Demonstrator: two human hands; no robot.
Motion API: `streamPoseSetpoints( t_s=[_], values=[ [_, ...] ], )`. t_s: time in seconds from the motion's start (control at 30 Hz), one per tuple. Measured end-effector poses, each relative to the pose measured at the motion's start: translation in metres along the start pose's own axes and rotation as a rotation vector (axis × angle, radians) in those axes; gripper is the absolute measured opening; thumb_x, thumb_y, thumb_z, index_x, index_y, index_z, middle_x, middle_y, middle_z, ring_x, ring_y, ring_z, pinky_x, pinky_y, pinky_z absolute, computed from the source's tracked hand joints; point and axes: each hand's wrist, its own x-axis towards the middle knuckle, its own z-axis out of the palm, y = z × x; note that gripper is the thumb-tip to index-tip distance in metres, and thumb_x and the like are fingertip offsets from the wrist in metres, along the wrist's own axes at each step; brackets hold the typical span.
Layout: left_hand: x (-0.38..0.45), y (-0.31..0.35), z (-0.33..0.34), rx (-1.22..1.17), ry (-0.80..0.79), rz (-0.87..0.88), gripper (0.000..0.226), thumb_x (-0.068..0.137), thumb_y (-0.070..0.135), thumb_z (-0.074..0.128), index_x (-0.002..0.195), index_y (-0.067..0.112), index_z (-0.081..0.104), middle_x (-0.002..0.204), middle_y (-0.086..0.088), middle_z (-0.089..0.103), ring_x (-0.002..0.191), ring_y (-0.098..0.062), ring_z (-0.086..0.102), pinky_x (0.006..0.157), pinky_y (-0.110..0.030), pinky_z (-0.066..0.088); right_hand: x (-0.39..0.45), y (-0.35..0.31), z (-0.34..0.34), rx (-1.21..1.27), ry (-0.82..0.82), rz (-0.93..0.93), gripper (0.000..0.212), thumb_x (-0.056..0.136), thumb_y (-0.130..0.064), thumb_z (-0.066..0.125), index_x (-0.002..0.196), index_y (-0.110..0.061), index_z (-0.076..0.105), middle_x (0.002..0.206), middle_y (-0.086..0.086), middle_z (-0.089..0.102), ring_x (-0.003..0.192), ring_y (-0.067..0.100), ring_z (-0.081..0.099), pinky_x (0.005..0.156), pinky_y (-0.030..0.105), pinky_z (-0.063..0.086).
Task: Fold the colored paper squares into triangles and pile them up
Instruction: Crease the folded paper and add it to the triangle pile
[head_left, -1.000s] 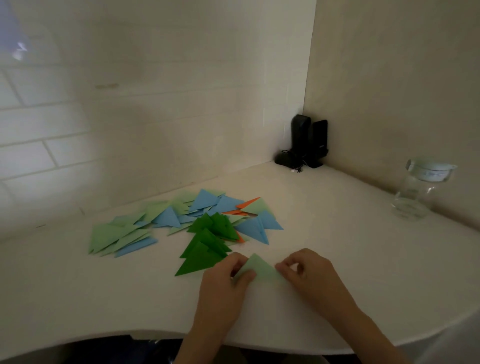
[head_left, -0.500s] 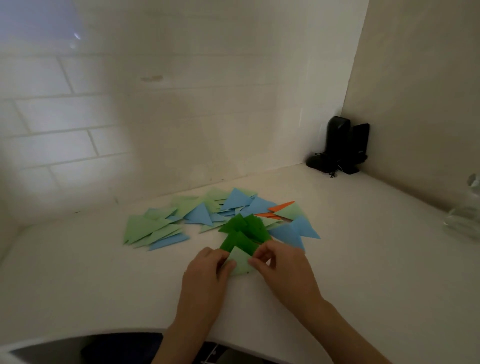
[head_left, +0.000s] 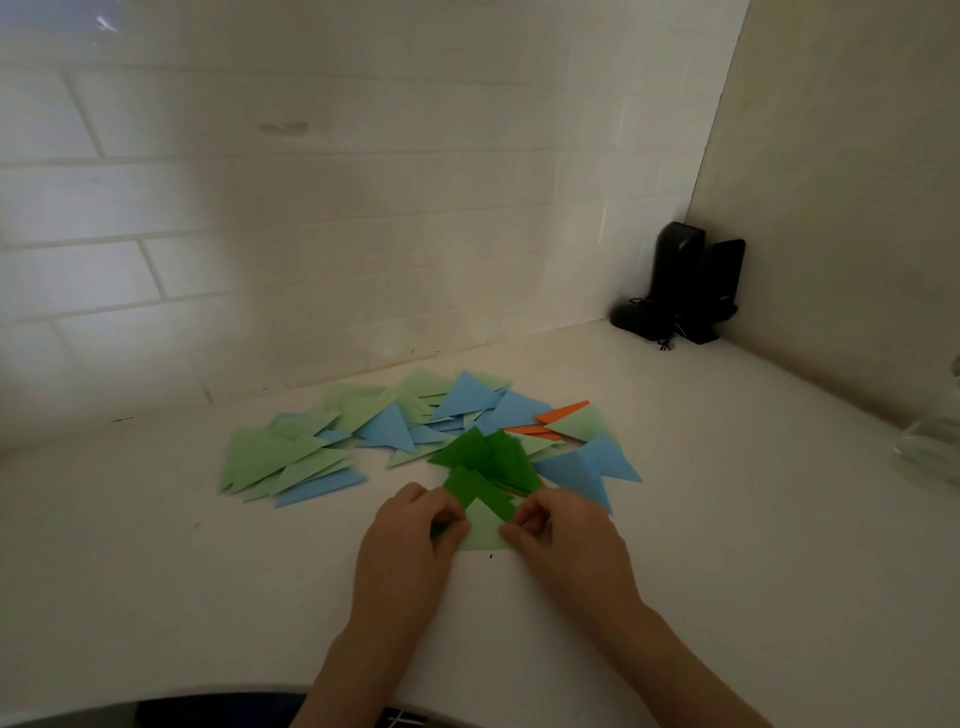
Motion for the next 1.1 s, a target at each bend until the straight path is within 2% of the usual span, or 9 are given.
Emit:
streamPoseSetpoints(
  t_s=[0.17, 0.3, 0.5, 0.67, 0.8, 0.87, 0.93, 1.03, 1.1],
  values=[
    [-0.005, -0.006, -0.005, 0.020, -0.038, 0.056, 0.010, 0.082, 0.020, 0.071, 0.089, 0.026, 0.075, 0.083, 0.013, 0.055, 0.079, -0.008, 0.053, 0.063, -0.016, 0.040, 0.001, 0.004, -0.002, 0.012, -0.029, -0.014, 0.011, 0.080, -0.039, 0.067, 0.078, -0.035, 0.057, 0.078, -0.015, 0.057, 0.070, 0.000, 0.050, 0.055, 0.014, 0.032],
    [-0.005, -0.011, -0.009, -0.028, -0.044, 0.046, 0.010, 0.082, 0.016, 0.072, 0.088, 0.023, 0.076, 0.083, 0.011, 0.057, 0.074, -0.007, 0.054, 0.064, -0.018, 0.041, 0.002, 0.008, -0.002, 0.032, -0.036, -0.026, 0.012, 0.081, -0.036, 0.067, 0.077, -0.034, 0.056, 0.076, -0.015, 0.058, 0.069, 0.001, 0.051, 0.057, 0.015, 0.036],
    [-0.005, -0.009, -0.014, -0.117, -0.066, 0.024, 0.016, 0.081, 0.008, 0.071, 0.087, 0.021, 0.077, 0.082, 0.009, 0.060, 0.073, 0.004, 0.052, 0.065, -0.004, 0.037, 0.001, 0.012, -0.001, 0.098, -0.020, -0.066, 0.008, 0.081, -0.029, 0.068, 0.079, -0.028, 0.060, 0.075, -0.012, 0.059, 0.065, 0.003, 0.050, 0.059, 0.018, 0.041],
    [0.000, -0.011, -0.017, -0.116, -0.110, -0.005, 0.023, 0.086, 0.004, 0.064, 0.087, 0.024, 0.076, 0.085, 0.009, 0.061, 0.076, 0.006, 0.054, 0.065, -0.004, 0.037, -0.001, 0.013, -0.006, 0.137, -0.005, -0.122, 0.002, 0.085, -0.018, 0.064, 0.085, -0.019, 0.066, 0.075, -0.010, 0.058, 0.067, 0.001, 0.051, 0.059, 0.011, 0.038],
    [0.001, -0.009, -0.018, -0.068, -0.032, 0.046, 0.021, 0.085, 0.005, 0.066, 0.088, 0.024, 0.073, 0.085, 0.008, 0.062, 0.073, -0.004, 0.056, 0.065, -0.014, 0.044, -0.005, 0.019, -0.013, 0.105, 0.021, -0.180, 0.006, 0.087, -0.019, 0.062, 0.088, -0.022, 0.067, 0.085, -0.006, 0.061, 0.072, 0.006, 0.055, 0.064, 0.014, 0.042],
    [0.006, -0.003, -0.016, -0.018, 0.045, 0.124, 0.016, 0.083, 0.008, 0.069, 0.093, 0.021, 0.071, 0.093, 0.007, 0.061, 0.083, -0.010, 0.056, 0.068, -0.017, 0.045, -0.004, 0.024, -0.016, 0.029, 0.135, -0.227, 0.007, 0.084, -0.017, 0.064, 0.087, -0.023, 0.067, 0.085, -0.008, 0.058, 0.074, 0.005, 0.053, 0.065, 0.014, 0.039],
    [0.013, 0.005, -0.010, 0.024, 0.069, 0.199, 0.019, 0.084, 0.014, 0.069, 0.103, 0.016, 0.069, 0.108, 0.003, 0.061, 0.100, -0.013, 0.054, 0.081, -0.019, 0.043, -0.002, 0.029, -0.019, -0.057, 0.272, -0.269, 0.012, 0.080, -0.015, 0.068, 0.090, -0.022, 0.067, 0.091, -0.008, 0.057, 0.084, 0.008, 0.053, 0.070, 0.016, 0.040],
    [0.021, 0.012, 0.007, 0.104, 0.004, 0.279, 0.028, 0.092, 0.025, 0.054, 0.110, 0.010, 0.068, 0.124, -0.007, 0.060, 0.116, -0.023, 0.054, 0.097, -0.036, 0.046, 0.002, 0.034, -0.019, -0.197, 0.410, -0.325, 0.023, 0.078, -0.016, 0.067, 0.100, -0.021, 0.068, 0.106, -0.002, 0.063, 0.099, 0.016, 0.058, 0.080, 0.031, 0.049],
    [0.026, 0.009, 0.020, 0.199, -0.076, 0.273, 0.040, 0.093, 0.029, 0.038, 0.110, 0.009, 0.069, 0.124, -0.011, 0.062, 0.115, -0.029, 0.058, 0.098, -0.042, 0.044, 0.005, 0.039, -0.014, -0.326, 0.408, -0.335, 0.028, 0.082, -0.029, 0.053, 0.104, -0.021, 0.068, 0.112, 0.001, 0.065, 0.105, 0.019, 0.061, 0.083, 0.034, 0.050]
  ],
)
